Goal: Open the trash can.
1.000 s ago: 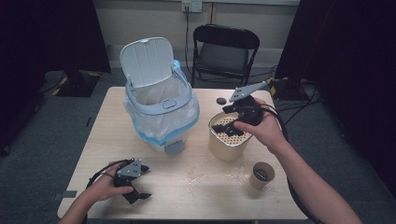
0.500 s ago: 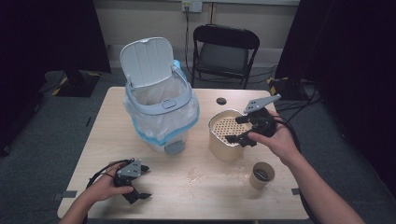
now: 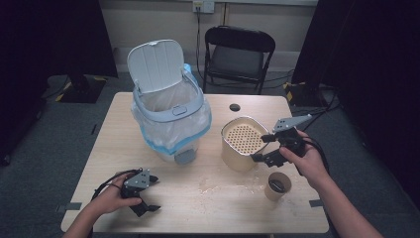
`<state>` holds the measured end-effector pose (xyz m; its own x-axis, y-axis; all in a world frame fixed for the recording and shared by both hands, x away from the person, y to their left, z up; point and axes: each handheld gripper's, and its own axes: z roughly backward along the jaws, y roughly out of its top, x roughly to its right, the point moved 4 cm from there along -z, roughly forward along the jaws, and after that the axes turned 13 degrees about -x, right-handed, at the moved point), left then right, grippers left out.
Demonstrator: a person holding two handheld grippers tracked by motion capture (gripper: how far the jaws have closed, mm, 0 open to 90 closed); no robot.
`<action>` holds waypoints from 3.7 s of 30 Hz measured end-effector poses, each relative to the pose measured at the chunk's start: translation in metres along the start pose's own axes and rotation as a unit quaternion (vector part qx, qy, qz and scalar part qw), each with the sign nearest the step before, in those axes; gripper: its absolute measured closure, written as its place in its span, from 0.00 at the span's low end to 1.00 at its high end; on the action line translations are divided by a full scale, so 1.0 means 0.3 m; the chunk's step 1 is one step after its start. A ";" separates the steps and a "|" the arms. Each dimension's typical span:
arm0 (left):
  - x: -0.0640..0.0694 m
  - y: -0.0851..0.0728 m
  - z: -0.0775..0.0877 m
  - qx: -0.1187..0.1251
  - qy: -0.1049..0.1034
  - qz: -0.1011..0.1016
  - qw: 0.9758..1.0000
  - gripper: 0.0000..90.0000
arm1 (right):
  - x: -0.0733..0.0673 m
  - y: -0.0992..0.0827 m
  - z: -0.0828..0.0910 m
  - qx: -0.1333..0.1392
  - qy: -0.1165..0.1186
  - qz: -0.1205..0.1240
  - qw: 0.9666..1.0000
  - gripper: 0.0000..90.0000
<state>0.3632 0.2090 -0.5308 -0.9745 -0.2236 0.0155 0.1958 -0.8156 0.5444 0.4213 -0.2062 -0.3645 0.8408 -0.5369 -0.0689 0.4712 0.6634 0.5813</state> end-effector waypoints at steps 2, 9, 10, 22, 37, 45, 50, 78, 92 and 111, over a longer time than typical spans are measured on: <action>0.000 0.000 0.000 0.000 -0.002 -0.001 1.000 0.00 | 0.002 -0.021 0.000 0.000 0.000 -0.002 1.000 0.17; 0.000 0.000 0.000 0.000 0.000 0.001 1.000 0.00 | 0.011 -0.096 -0.006 0.000 0.004 -0.018 1.000 0.17; 0.000 0.000 0.000 0.000 0.000 0.000 1.000 0.00 | 0.012 -0.106 -0.006 -0.001 0.002 -0.019 1.000 0.17; 0.001 0.000 -0.001 0.001 0.000 0.001 1.000 0.00 | 0.007 -0.211 -0.029 -0.001 0.002 -0.033 0.999 0.17; 0.001 0.000 -0.001 0.002 -0.001 0.001 1.000 0.00 | -0.001 -0.311 -0.032 0.009 0.004 -0.046 0.999 0.17; 0.001 0.000 -0.001 0.002 -0.001 0.001 1.000 0.00 | -0.005 -0.365 -0.051 0.014 0.007 -0.054 0.998 0.17; 0.001 0.000 -0.001 0.001 0.000 0.001 1.000 0.00 | -0.002 -0.393 -0.055 0.020 0.003 -0.060 0.998 0.17; 0.001 0.000 -0.001 0.002 -0.001 0.001 1.000 0.00 | -0.010 -0.464 -0.100 0.031 -0.002 -0.055 0.998 0.17; 0.001 0.000 -0.001 0.002 -0.001 0.001 1.000 0.00 | -0.023 -0.511 -0.132 0.034 -0.005 -0.033 0.999 0.16; 0.000 0.000 -0.001 0.001 -0.001 0.001 1.000 0.00 | -0.011 -0.557 -0.186 0.047 0.000 -0.043 0.998 0.18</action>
<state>0.3631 0.2089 -0.5310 -0.9744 -0.2243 0.0177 0.1972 -0.8137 0.5468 0.3548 -0.2863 -0.5066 0.7984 -0.5899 -0.1212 0.5144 0.5634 0.6464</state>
